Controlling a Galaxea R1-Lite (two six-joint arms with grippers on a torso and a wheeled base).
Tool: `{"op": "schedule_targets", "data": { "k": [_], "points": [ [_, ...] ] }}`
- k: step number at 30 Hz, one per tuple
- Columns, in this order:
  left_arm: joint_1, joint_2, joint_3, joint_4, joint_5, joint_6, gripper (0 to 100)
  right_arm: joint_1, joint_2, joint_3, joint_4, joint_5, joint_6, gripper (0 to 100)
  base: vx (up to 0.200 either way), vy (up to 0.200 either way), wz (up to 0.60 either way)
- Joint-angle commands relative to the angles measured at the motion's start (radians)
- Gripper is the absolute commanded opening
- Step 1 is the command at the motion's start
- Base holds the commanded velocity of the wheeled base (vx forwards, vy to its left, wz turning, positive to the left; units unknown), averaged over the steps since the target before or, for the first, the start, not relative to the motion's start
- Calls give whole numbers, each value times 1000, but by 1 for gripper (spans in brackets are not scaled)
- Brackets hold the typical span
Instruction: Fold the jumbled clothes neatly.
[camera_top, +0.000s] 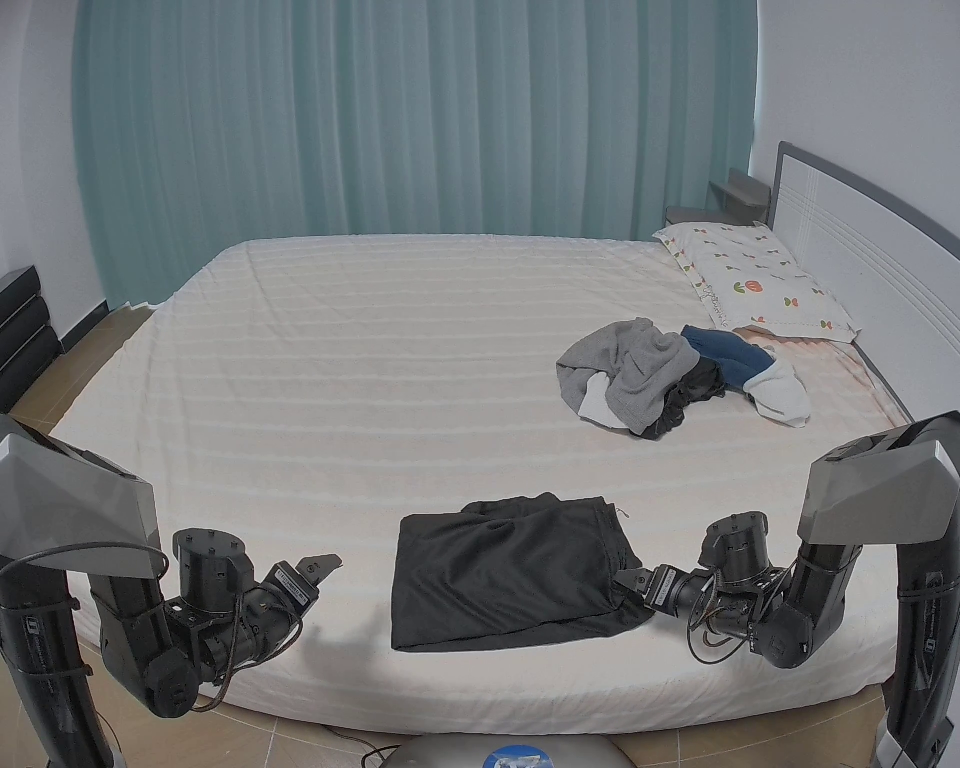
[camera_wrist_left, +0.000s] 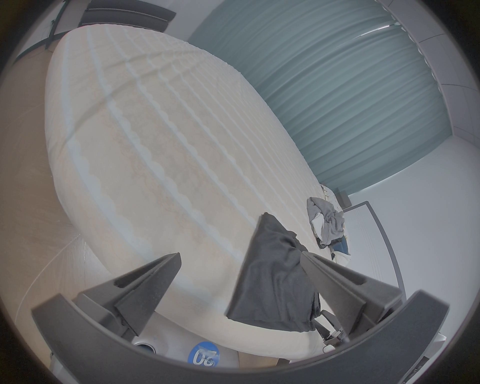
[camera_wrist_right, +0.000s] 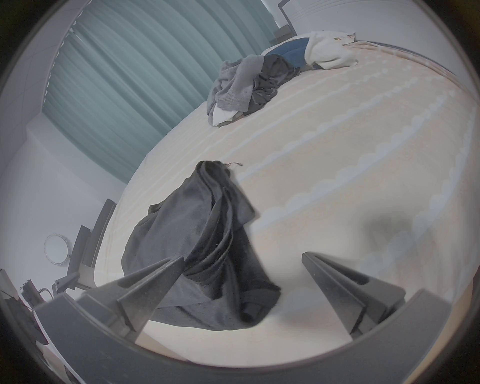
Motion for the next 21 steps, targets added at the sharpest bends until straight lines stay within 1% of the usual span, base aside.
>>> {"op": "schedule_targets", "data": {
  "k": [1, 21],
  "points": [
    [0, 15, -1, 0, 1, 1, 100, 0, 0, 4, -1, 0, 0, 100, 0, 0, 0],
    [0, 18, -9, -2, 1, 0, 100, 0, -10, 24, -1, -8, -3, 100, 0, 0, 0]
  ]
}}
